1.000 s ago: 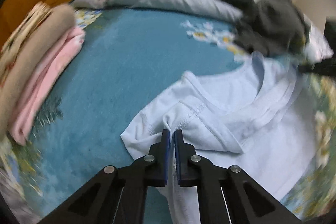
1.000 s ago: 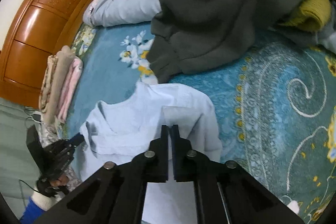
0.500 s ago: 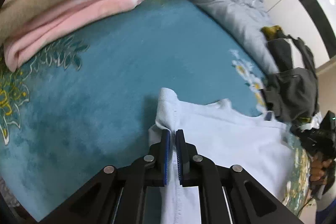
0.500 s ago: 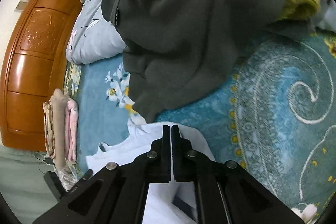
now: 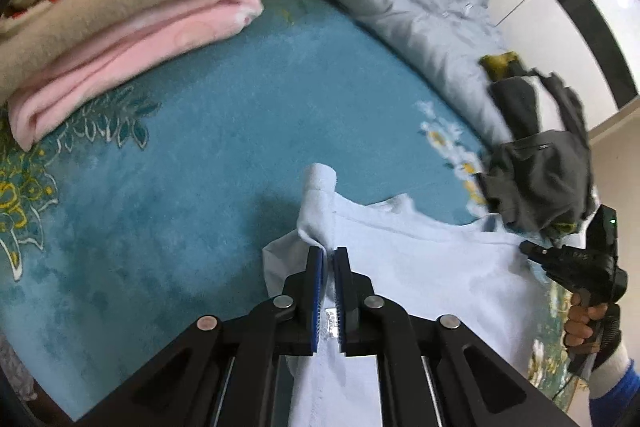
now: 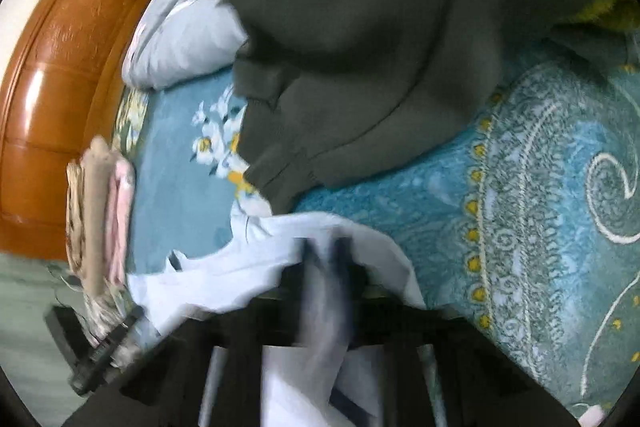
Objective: Fold clothes
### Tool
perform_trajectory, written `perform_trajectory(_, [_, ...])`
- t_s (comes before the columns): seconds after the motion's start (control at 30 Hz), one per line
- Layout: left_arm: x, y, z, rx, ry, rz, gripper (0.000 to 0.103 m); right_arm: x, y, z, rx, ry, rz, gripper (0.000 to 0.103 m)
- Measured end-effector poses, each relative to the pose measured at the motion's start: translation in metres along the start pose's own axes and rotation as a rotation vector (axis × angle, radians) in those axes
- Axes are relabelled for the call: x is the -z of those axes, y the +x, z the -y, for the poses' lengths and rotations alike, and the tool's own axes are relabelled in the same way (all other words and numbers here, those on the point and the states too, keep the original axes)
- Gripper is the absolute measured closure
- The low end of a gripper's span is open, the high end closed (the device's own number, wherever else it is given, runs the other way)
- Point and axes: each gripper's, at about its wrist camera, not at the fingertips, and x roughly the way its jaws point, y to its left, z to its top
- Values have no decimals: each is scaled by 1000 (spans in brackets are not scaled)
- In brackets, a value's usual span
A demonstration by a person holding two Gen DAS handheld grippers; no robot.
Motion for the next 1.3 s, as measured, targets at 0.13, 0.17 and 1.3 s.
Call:
perform_trajectory(0.13, [-4,-18,14,23,59,51,97,-1,-38,-11,-43,-66,123,101])
perform_trajectory(0.17, [-7,-17,15,5,67,50,97,-5,-48,-13,-44,-76,161,101])
perform_trajectory(1.3, [139,74,109,45,75,-445,81,168,-74,114,-223,345,-44,58])
